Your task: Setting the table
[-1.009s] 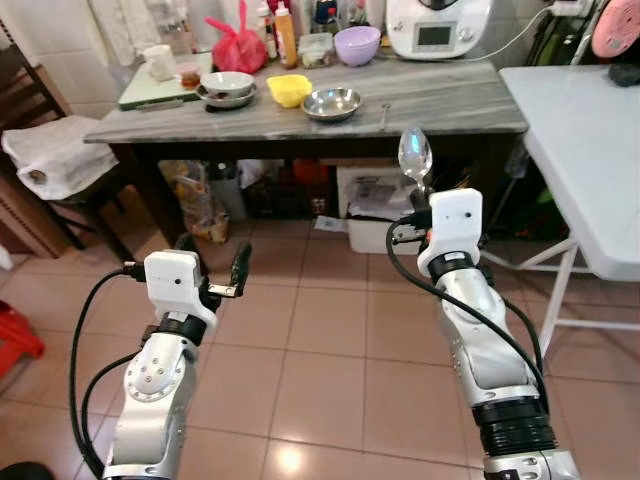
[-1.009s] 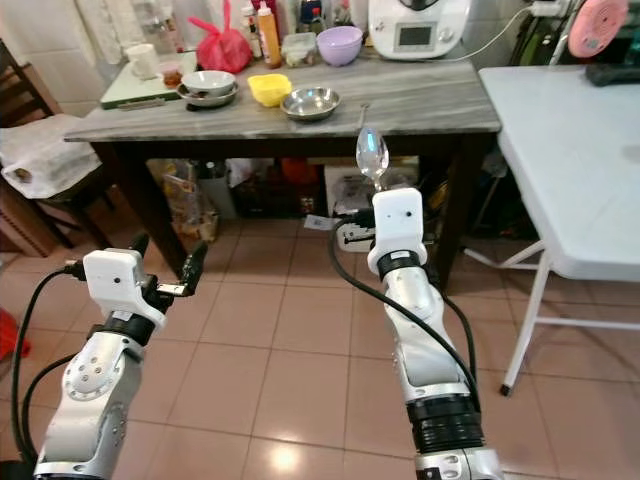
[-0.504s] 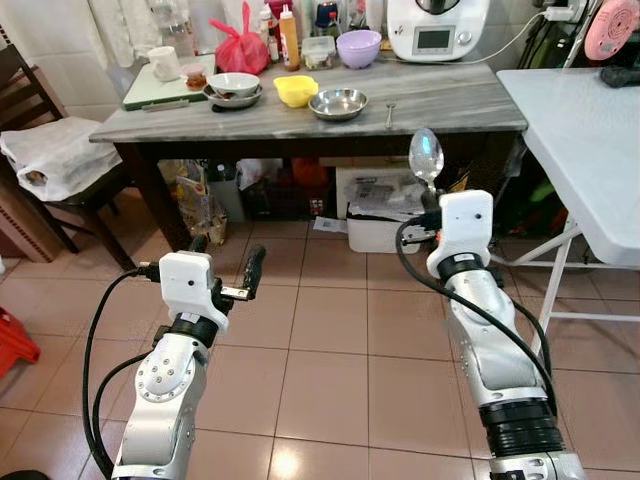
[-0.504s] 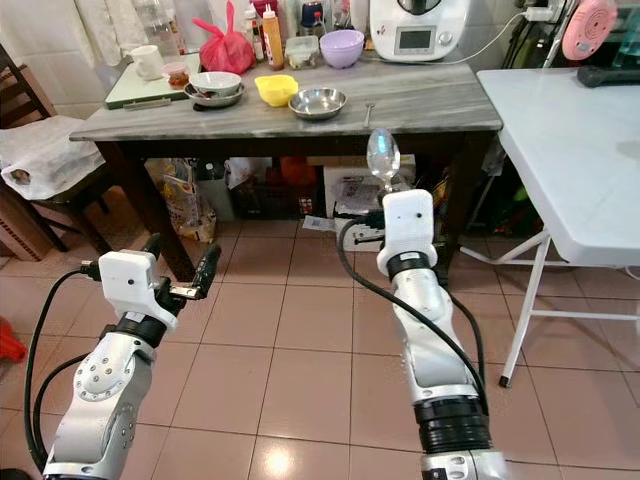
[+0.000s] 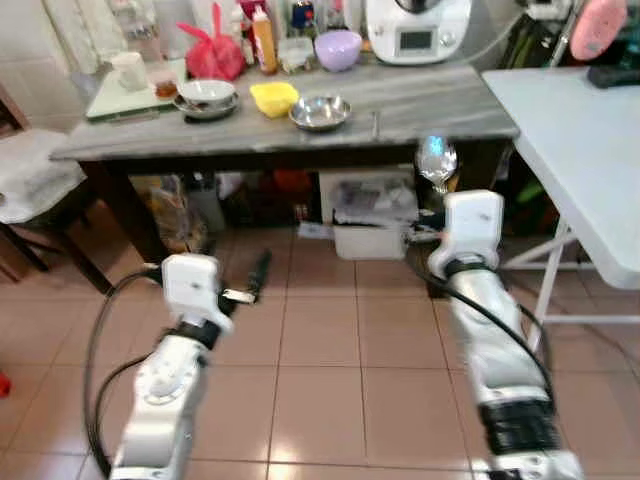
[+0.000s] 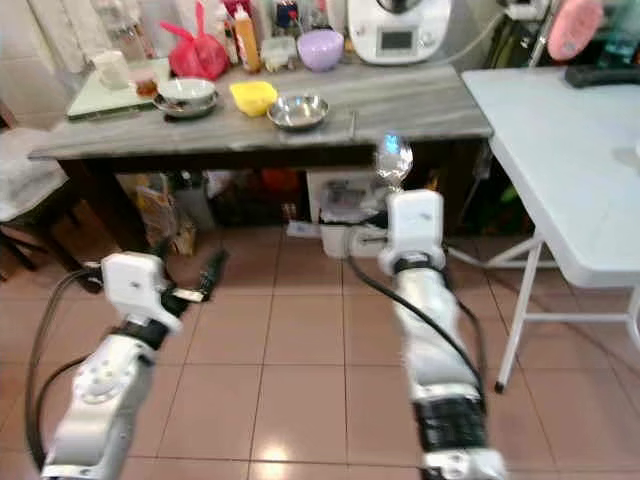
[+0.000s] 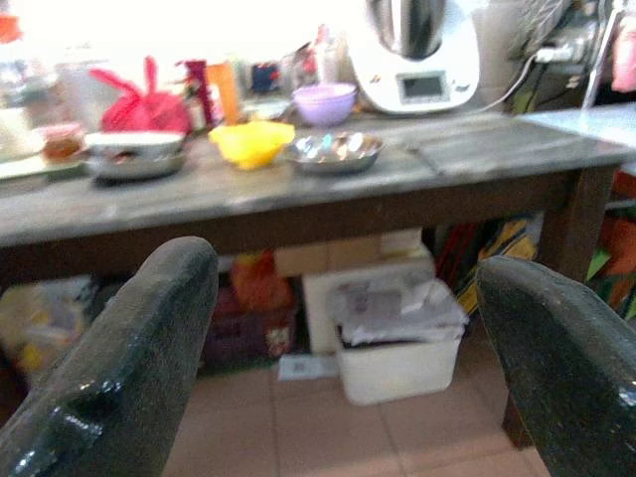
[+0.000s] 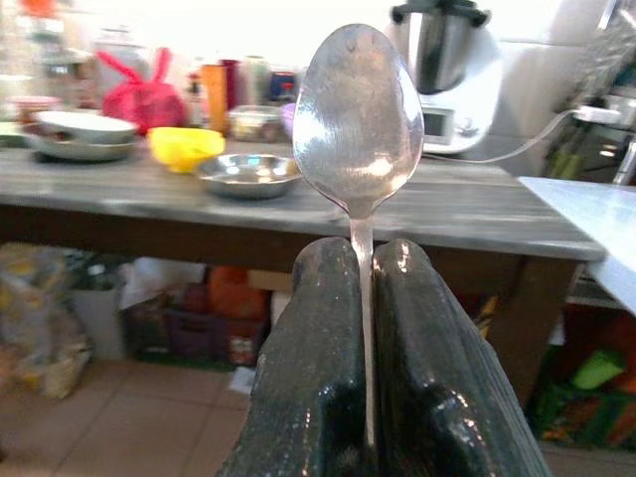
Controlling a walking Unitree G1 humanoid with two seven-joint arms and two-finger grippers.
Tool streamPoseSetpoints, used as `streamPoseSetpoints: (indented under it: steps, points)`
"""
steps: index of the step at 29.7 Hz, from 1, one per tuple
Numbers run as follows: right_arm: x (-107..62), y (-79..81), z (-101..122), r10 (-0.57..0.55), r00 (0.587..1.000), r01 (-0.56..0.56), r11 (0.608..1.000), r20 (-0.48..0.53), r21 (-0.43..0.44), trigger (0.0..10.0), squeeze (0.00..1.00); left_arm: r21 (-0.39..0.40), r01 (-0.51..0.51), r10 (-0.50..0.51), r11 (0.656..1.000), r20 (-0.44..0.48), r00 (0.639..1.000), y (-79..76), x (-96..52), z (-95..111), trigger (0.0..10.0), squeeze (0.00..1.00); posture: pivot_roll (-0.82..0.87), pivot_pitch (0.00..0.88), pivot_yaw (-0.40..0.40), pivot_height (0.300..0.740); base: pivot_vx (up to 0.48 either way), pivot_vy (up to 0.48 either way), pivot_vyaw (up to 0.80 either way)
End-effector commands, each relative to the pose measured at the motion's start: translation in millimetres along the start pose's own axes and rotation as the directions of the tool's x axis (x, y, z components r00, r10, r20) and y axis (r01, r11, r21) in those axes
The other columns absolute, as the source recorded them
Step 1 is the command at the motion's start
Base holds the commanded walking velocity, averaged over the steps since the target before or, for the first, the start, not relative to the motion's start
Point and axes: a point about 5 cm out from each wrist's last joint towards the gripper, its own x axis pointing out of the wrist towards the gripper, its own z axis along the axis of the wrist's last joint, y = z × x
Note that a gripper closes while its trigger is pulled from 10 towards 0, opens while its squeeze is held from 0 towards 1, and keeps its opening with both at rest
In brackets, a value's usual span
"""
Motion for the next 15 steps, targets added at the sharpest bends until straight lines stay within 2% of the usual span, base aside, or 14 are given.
streamPoseSetpoints:
  steps: [1,5,11,15]
  points:
    - [0.2,-11.5,1.7,-0.036,0.999,0.036,0.999,0.009,-0.008,10.0,0.00,-0.006,0.020,-0.019,1.000,0.005,1.000,-4.9,1.0,0.8,10.0,0.00,-0.11,0.030,0.093,0.740,0.480,0.000,0.00]
    - [0.5,-11.2,1.7,-0.035,0.999,0.035,0.999,0.007,-0.005,10.0,0.00,-0.007,0.021,-0.021,1.000,0.005,1.000,-5.2,1.2,0.8,10.0,0.00,-0.11,0.030,0.093,0.740,0.480,0.000,0.00]
    - [0.7,-10.6,1.5,-0.036,0.999,0.036,0.999,0.004,-0.006,10.0,0.00,-0.009,0.021,-0.021,1.000,0.005,1.000,-5.5,1.5,0.3,10.0,0.00,-0.11,0.030,0.094,0.740,0.480,0.000,-0.76]
    - [0.6,-10.9,1.4,-0.036,0.999,0.036,0.999,0.005,-0.006,10.0,0.00,-0.010,0.023,-0.023,1.000,0.004,1.000,-6.0,1.6,-0.3,10.0,0.00,-0.11,0.030,0.094,0.740,0.480,0.000,0.00]
